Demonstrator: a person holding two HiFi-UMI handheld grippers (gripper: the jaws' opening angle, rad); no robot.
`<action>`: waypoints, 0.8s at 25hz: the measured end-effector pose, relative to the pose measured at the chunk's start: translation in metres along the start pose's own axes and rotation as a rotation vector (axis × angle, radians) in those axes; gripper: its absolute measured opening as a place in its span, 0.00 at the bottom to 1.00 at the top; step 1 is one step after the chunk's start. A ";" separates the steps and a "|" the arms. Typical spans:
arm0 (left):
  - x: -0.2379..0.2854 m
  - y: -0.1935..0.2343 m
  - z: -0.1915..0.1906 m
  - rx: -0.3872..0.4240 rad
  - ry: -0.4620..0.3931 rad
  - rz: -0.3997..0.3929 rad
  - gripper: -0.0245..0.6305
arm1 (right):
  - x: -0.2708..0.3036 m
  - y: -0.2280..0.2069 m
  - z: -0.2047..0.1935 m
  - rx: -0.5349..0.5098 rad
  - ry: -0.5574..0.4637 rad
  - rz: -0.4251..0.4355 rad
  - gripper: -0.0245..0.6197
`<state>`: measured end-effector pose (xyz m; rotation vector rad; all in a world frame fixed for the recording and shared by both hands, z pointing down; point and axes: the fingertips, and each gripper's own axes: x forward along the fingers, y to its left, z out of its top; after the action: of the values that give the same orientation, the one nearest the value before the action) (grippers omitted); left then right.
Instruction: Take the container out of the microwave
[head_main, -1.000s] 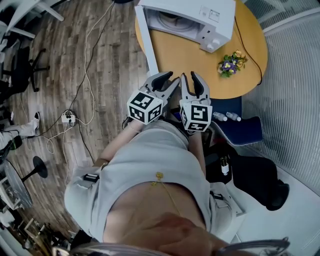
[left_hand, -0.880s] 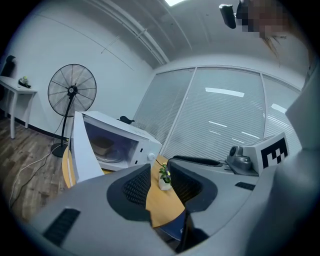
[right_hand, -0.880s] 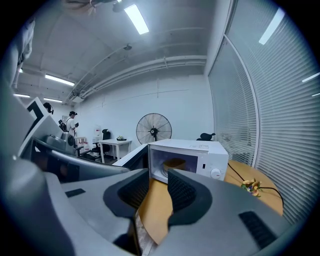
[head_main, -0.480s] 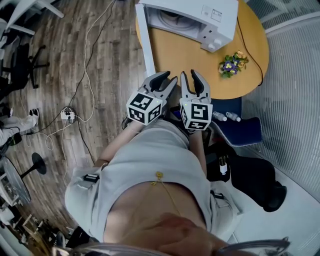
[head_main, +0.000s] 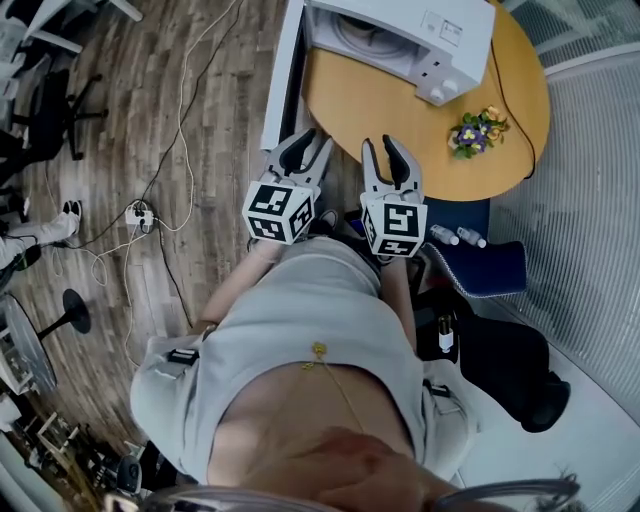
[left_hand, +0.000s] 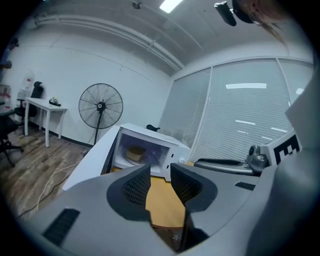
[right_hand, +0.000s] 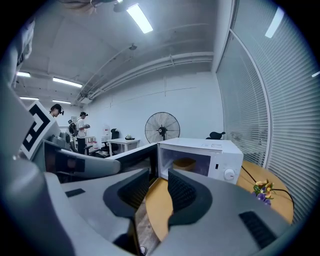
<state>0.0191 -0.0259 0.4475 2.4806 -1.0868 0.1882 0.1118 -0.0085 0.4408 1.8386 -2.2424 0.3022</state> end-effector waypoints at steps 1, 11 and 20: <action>0.001 0.001 0.001 -0.010 -0.001 0.001 0.23 | 0.000 0.001 0.000 -0.001 -0.001 0.002 0.23; 0.028 0.007 0.008 0.002 0.018 -0.047 0.23 | 0.020 -0.002 0.005 -0.006 0.000 -0.004 0.23; 0.057 0.032 0.016 0.025 0.059 -0.066 0.23 | 0.057 -0.011 0.020 -0.010 -0.001 -0.022 0.23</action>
<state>0.0348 -0.0904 0.4598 2.5119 -0.9826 0.2551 0.1112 -0.0703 0.4396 1.8570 -2.2185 0.2858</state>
